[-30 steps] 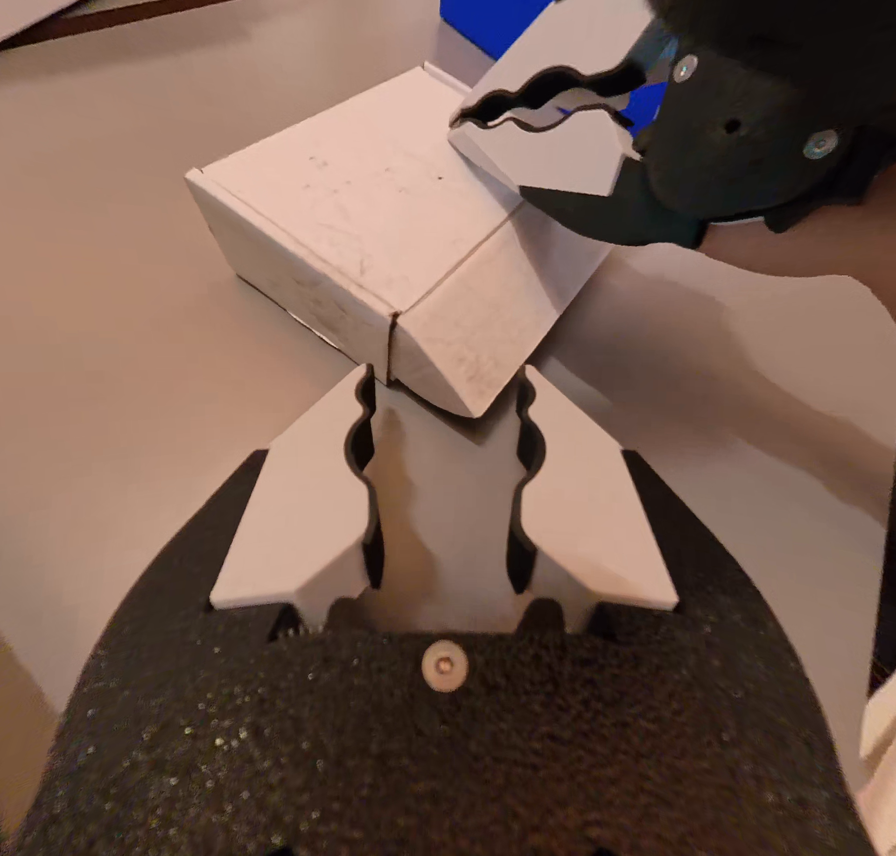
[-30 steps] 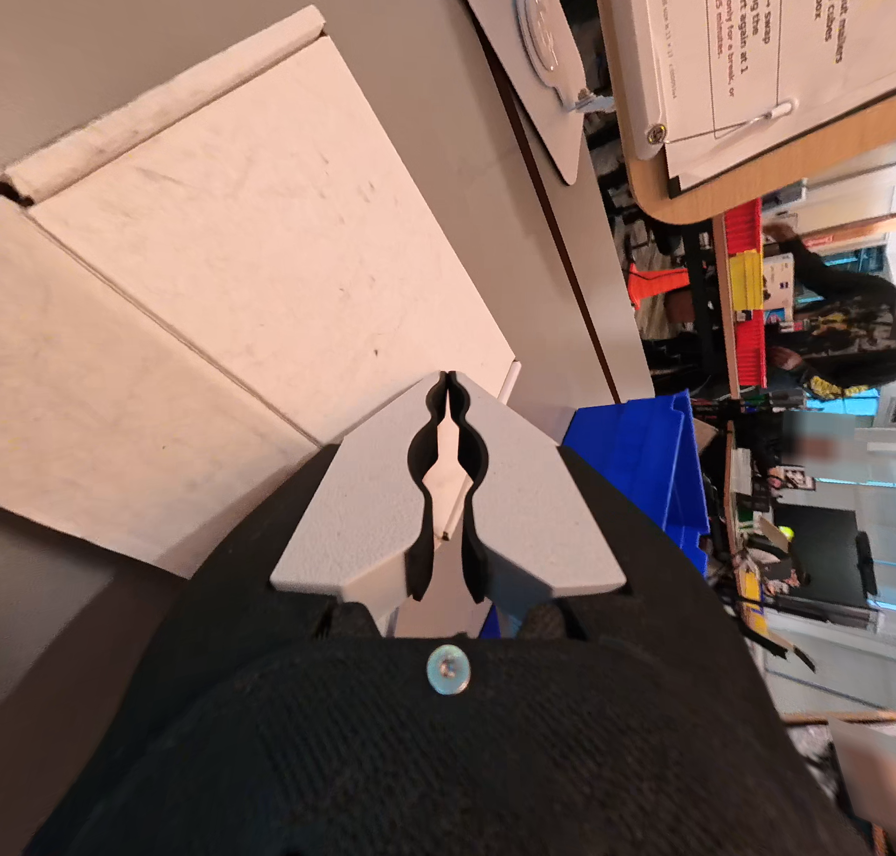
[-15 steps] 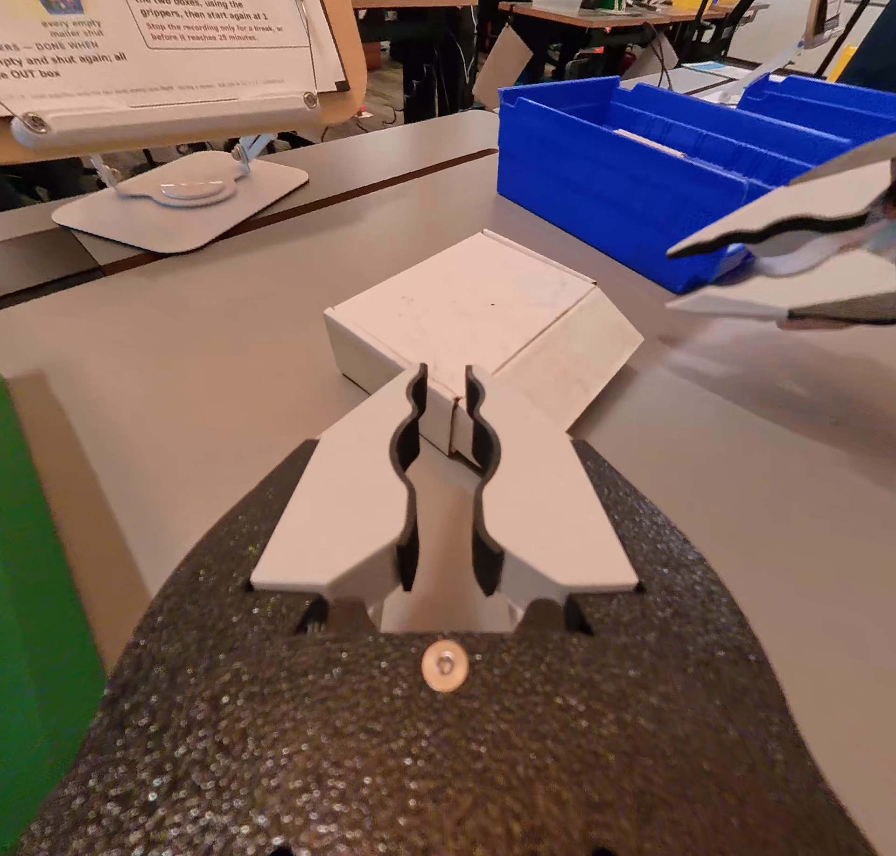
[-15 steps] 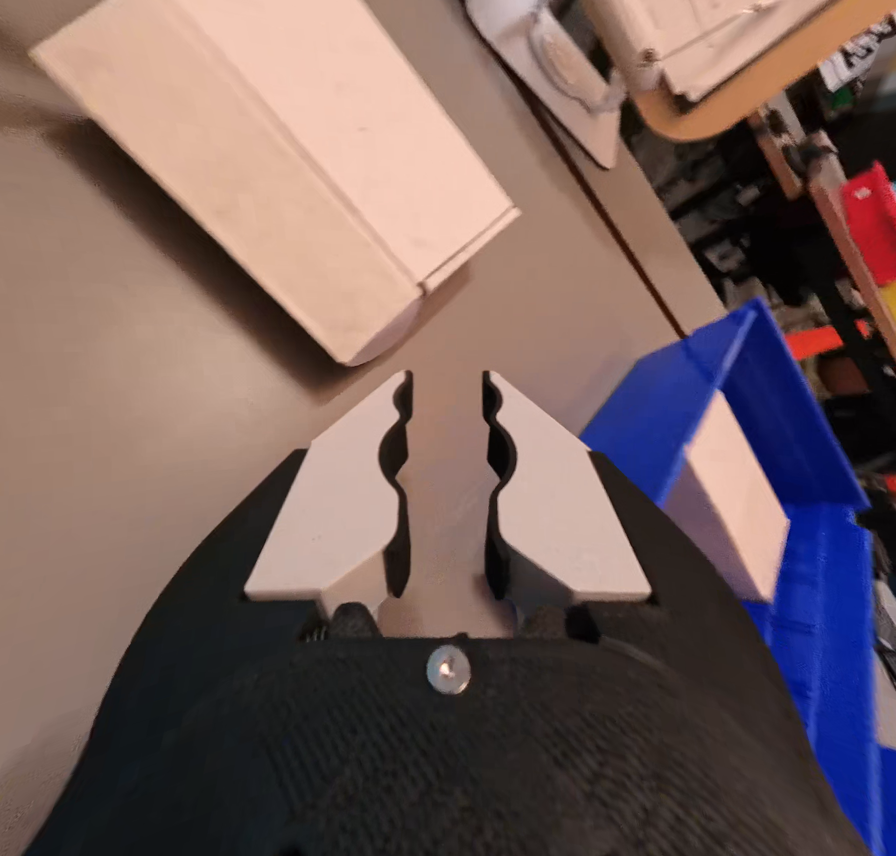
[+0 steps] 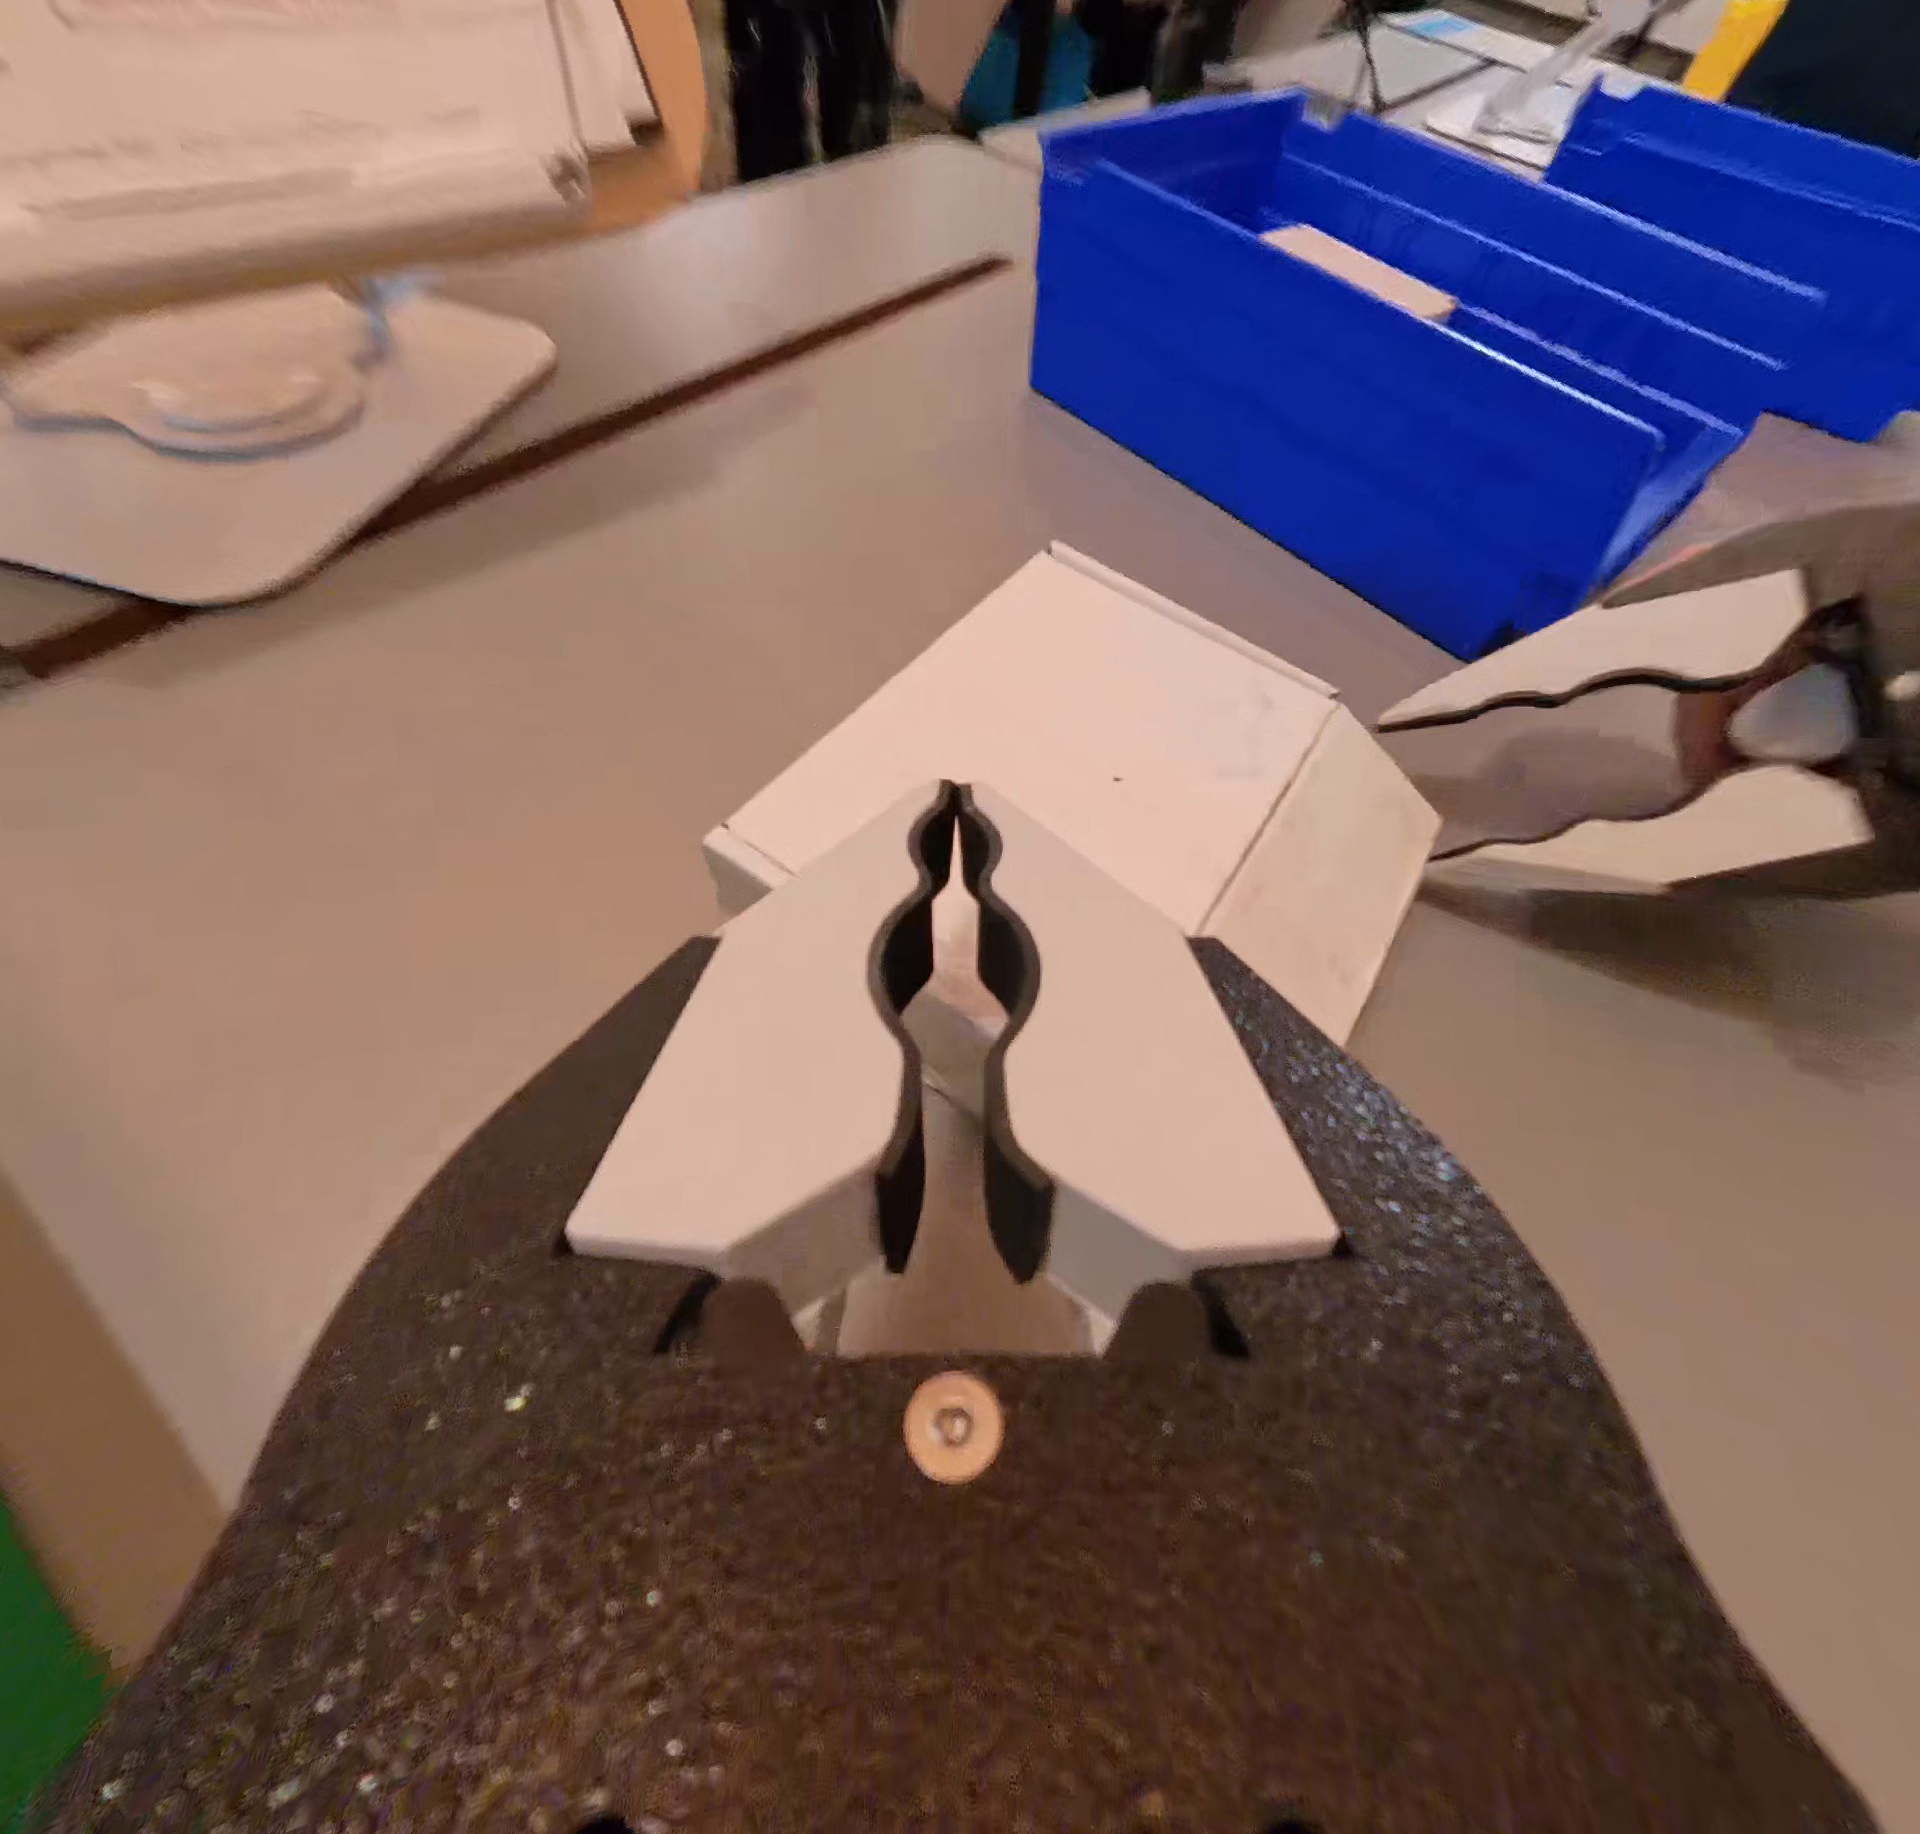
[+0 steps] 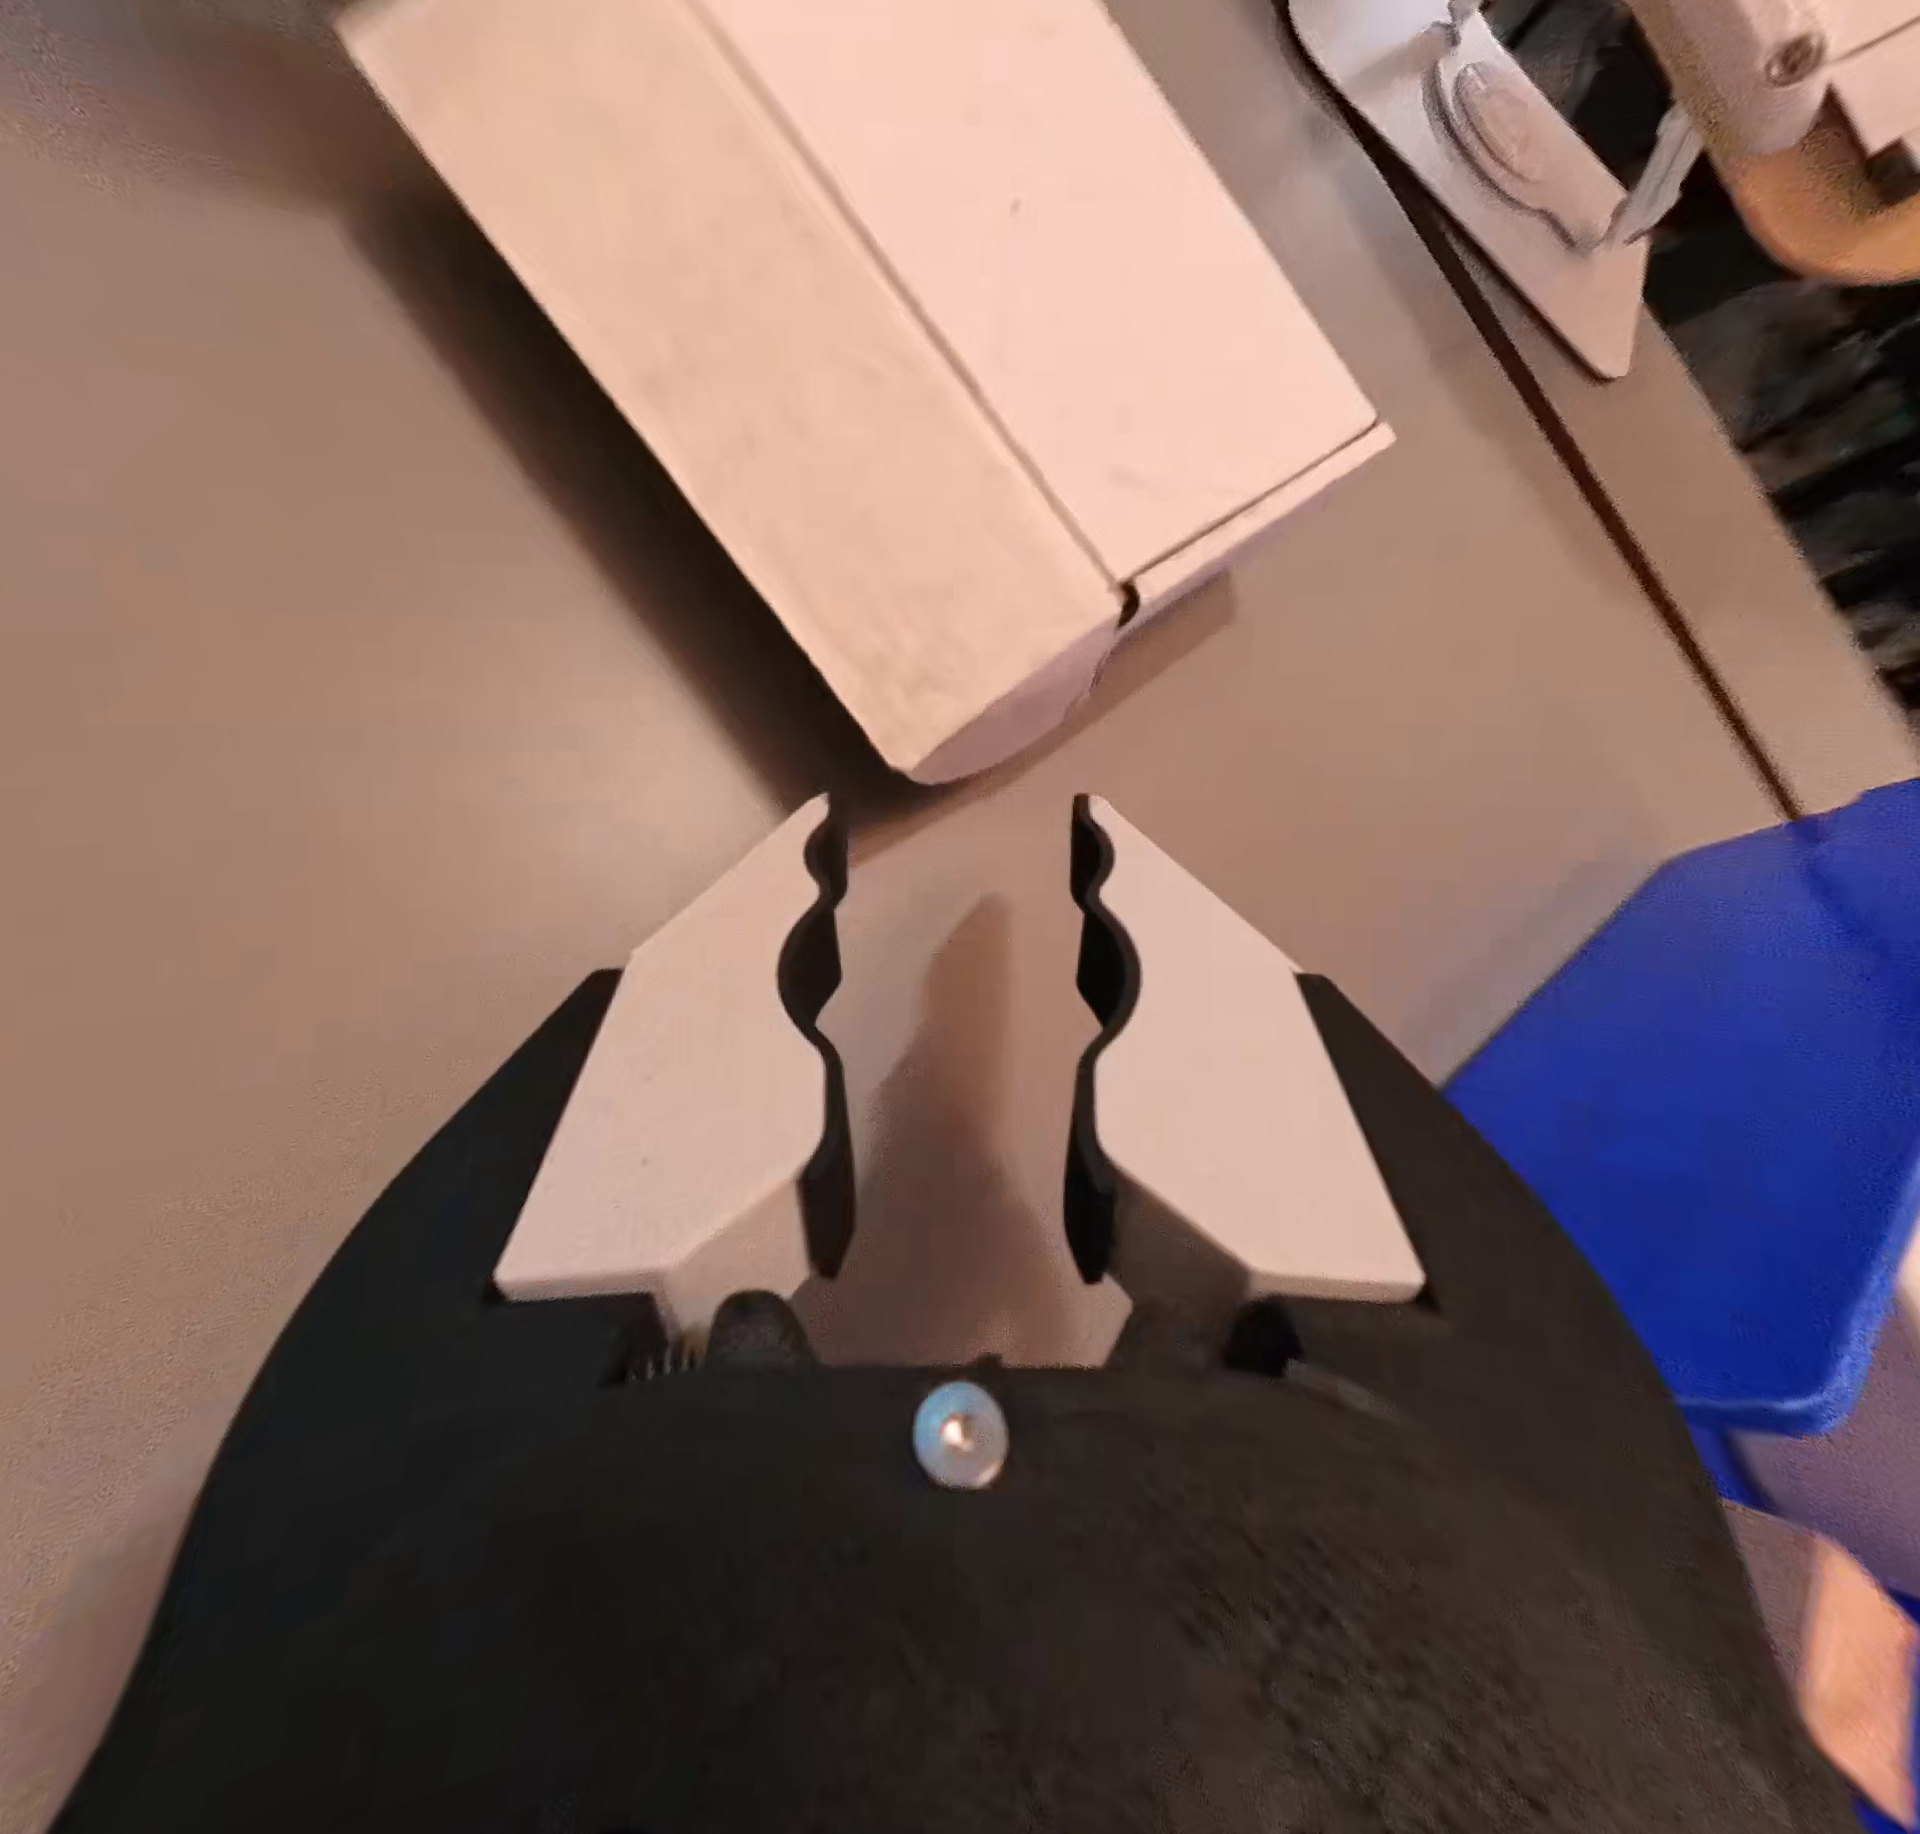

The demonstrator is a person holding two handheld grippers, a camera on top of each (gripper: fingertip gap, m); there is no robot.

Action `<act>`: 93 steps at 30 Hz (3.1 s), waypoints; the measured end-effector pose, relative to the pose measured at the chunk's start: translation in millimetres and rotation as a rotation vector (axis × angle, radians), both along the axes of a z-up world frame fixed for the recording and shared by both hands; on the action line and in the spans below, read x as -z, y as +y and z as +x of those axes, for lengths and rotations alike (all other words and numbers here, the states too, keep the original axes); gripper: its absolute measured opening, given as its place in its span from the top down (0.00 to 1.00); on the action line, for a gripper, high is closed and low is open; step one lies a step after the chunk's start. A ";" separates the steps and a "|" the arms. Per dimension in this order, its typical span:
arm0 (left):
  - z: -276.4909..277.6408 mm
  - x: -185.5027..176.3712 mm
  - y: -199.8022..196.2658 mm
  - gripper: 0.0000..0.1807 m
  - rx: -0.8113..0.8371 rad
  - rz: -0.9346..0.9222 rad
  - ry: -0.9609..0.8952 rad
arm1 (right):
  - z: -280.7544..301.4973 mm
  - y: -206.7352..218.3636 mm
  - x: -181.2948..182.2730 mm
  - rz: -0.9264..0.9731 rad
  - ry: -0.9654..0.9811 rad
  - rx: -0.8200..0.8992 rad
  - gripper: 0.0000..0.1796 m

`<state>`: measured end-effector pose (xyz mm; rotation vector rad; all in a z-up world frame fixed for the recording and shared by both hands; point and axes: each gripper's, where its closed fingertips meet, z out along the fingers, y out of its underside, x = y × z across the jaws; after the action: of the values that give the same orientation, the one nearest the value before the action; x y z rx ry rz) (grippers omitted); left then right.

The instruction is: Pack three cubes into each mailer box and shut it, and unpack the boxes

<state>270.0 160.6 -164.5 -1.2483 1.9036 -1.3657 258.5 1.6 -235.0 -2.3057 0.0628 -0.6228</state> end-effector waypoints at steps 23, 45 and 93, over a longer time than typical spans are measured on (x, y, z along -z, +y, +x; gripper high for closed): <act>15.3 37.7 -13.2 1.00 0.015 -0.196 0.127 | 18.7 5.6 8.9 -0.135 -0.322 0.008 0.98; 14.7 38.1 -13.4 1.00 0.018 -0.141 0.084 | 17.9 9.6 1.2 -0.021 -0.340 -0.023 0.95; 14.9 37.8 -13.8 1.00 0.016 -0.073 0.011 | 59.1 28.3 -55.8 0.155 -0.287 0.087 0.96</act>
<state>284.9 146.8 -202.3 -1.2801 1.8907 -1.4514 317.6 30.0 -179.2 -2.0531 0.0729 -0.9535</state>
